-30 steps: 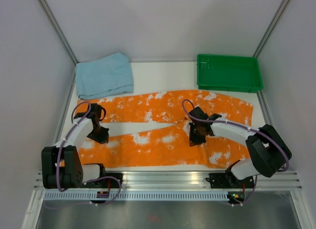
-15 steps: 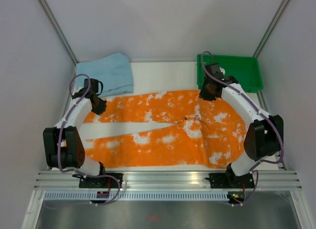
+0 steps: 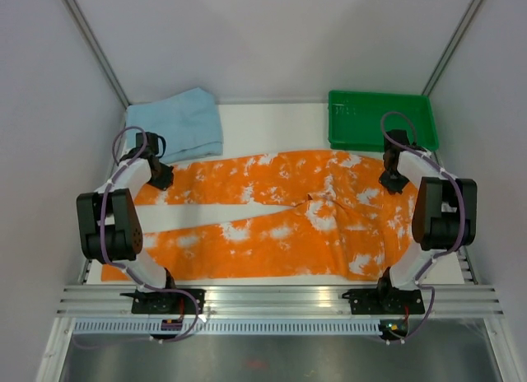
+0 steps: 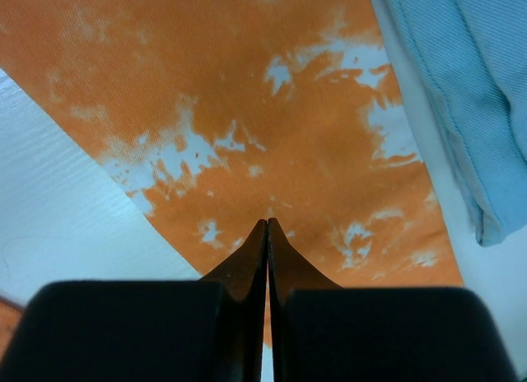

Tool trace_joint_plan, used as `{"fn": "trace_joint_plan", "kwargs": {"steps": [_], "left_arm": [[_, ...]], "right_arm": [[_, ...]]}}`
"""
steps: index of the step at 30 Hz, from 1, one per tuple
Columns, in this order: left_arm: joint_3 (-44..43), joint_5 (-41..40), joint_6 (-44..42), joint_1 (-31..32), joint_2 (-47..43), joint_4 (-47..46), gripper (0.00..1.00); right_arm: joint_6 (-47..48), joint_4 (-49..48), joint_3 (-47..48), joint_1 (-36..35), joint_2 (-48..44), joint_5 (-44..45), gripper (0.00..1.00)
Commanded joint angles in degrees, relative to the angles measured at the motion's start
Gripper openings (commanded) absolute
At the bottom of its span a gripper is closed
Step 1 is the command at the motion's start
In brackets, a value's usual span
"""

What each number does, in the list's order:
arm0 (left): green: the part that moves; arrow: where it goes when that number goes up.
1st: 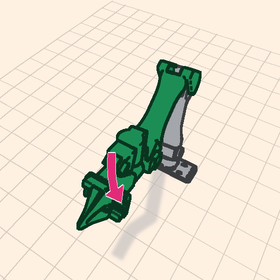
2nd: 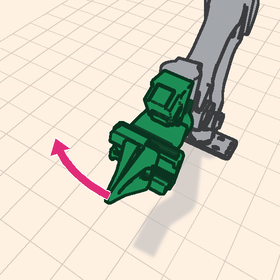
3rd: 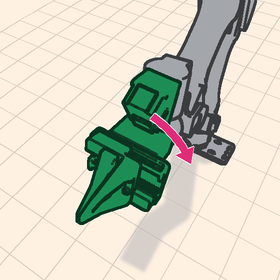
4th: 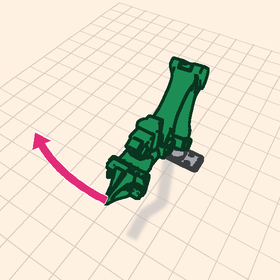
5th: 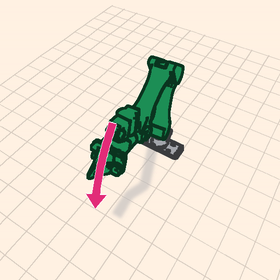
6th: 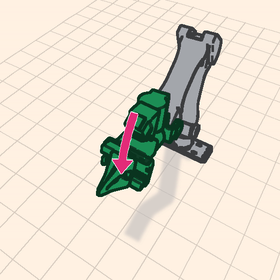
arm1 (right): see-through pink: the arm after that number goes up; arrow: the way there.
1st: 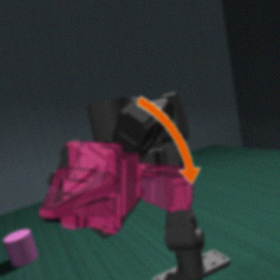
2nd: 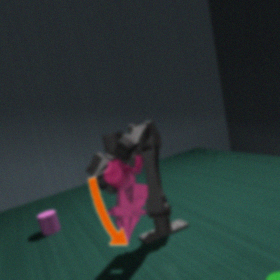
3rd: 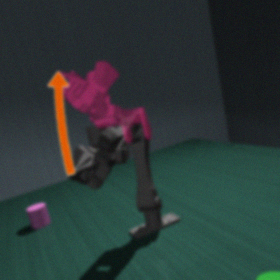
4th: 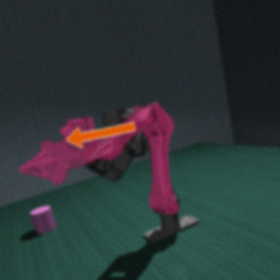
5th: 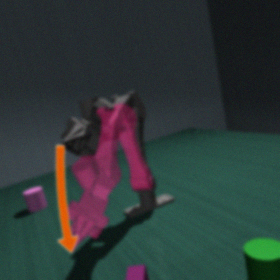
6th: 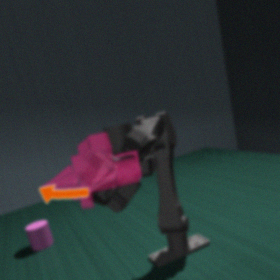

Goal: Fold and stack the trousers
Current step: Flatten the trousers out

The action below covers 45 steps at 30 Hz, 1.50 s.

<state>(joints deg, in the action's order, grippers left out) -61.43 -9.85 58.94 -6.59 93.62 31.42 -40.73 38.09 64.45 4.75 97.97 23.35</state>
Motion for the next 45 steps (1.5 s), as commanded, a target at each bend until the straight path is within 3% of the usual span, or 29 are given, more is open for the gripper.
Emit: {"fn": "trace_joint_plan", "kwargs": {"steps": [1, 8, 19, 22, 26, 31, 36, 42, 45], "left_arm": [[0.4, 0.6, 2.7, -0.5, 2.8, -1.2, 0.02], [2.0, -0.4, 3.6, -0.6, 3.5, 1.2, 0.02], [2.4, 0.3, -0.3, -0.6, 1.2, -0.6, 0.02], [2.5, 1.1, -3.6, -0.5, -1.4, -4.9, 0.02], [2.3, 2.3, -7.3, -0.5, -4.1, -11.4, 0.02], [1.4, 1.5, -8.4, -0.6, -1.3, -15.7, 0.02], [-3.1, 1.3, -3.2, -1.7, 7.5, -9.5, 0.02], [-3.4, 0.5, -1.0, -2.5, 10.9, -7.7, 0.02], [-4.5, -2.0, -1.5, -4.2, 11.2, -6.1, 0.02]], "right_arm": [[-0.3, -2.6, 0.6, 1.0, 4.2, 5.4, 0.00], [-0.2, -3.3, 3.1, 4.6, 12.8, 6.3, 0.00], [6.9, -3.7, 11.8, 10.7, 18.0, 6.7, 0.00], [7.2, -4.4, 9.5, 10.7, 16.3, 1.8, 0.00], [10.1, -12.1, 2.3, 10.3, 7.4, -8.2, 0.01], [13.4, -13.9, 2.9, 9.1, 1.1, -14.3, 0.08], [13.6, -11.3, 7.8, 9.0, 0.1, -16.5, 0.14], [13.6, -10.0, 8.6, 9.0, -0.9, -16.0, 0.44], [13.5, -10.0, 8.2, 9.0, -0.9, -16.0, 0.46]]}}
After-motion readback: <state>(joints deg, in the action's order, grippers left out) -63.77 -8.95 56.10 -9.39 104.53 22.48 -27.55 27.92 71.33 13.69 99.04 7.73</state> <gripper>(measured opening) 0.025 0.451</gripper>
